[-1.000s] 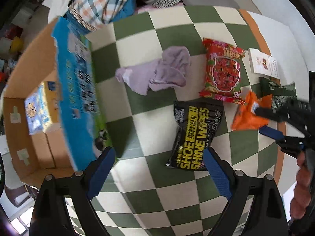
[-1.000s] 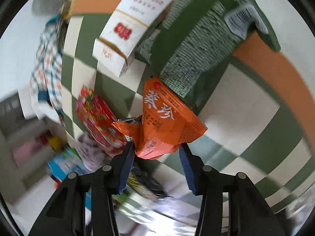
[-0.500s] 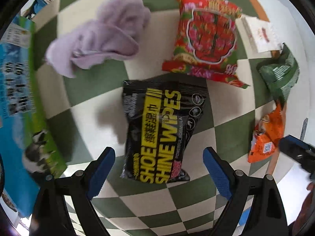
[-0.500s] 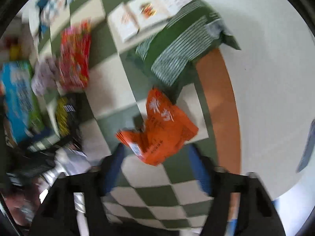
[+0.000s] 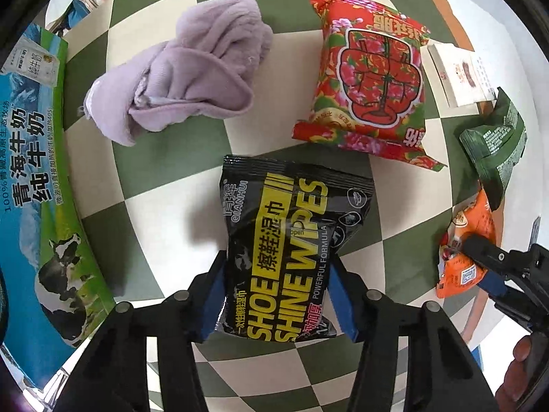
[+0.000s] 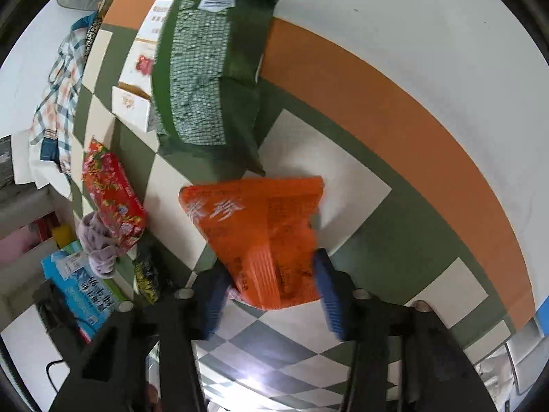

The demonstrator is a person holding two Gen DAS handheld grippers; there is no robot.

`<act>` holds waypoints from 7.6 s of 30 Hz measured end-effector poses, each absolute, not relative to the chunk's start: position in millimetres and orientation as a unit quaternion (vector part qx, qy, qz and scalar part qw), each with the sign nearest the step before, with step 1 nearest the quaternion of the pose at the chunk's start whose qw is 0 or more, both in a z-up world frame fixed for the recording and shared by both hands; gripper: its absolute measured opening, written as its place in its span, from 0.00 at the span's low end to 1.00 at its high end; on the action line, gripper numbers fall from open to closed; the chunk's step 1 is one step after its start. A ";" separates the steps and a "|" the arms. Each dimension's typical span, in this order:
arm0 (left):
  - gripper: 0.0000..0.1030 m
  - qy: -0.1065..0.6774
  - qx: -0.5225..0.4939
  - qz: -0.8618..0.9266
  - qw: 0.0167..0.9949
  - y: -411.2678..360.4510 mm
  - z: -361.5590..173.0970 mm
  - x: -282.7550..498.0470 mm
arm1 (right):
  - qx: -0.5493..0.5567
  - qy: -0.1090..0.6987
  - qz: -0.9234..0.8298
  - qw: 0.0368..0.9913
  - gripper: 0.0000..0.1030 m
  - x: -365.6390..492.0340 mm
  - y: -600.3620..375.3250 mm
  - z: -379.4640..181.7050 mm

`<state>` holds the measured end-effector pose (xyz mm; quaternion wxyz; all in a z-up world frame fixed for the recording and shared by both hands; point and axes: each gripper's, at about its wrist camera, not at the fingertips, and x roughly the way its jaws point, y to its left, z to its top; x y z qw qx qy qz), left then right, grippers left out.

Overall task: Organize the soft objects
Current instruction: 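Grasp the black shoe-wipes pack with the left tool while the right tool grasps the orange bag, then carry both packs into the box and open both tools, then lift both tools out of the box toward the remaining items, then grasp the red floral pack with the left tool while the right tool grasps the green bag, then carry both packs into the box and open both tools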

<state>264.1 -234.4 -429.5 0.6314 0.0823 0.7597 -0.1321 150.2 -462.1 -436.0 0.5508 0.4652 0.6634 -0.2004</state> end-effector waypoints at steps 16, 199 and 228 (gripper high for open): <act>0.43 0.715 0.054 -0.168 0.676 -246.3 -369.1 208.6 | 0.342 0.686 -0.152 0.624 0.38 163.8 -433.8 -385.3; 0.40 0.713 0.080 -0.214 0.663 -315.6 -333.0 314.6 | 0.279 0.691 -0.165 0.646 0.41 236.8 -484.3 -392.7; 0.40 0.669 -0.029 -0.050 0.741 90.5 -233.4 309.4 | 0.133 0.681 0.121 0.710 0.41 263.8 -85.9 -227.6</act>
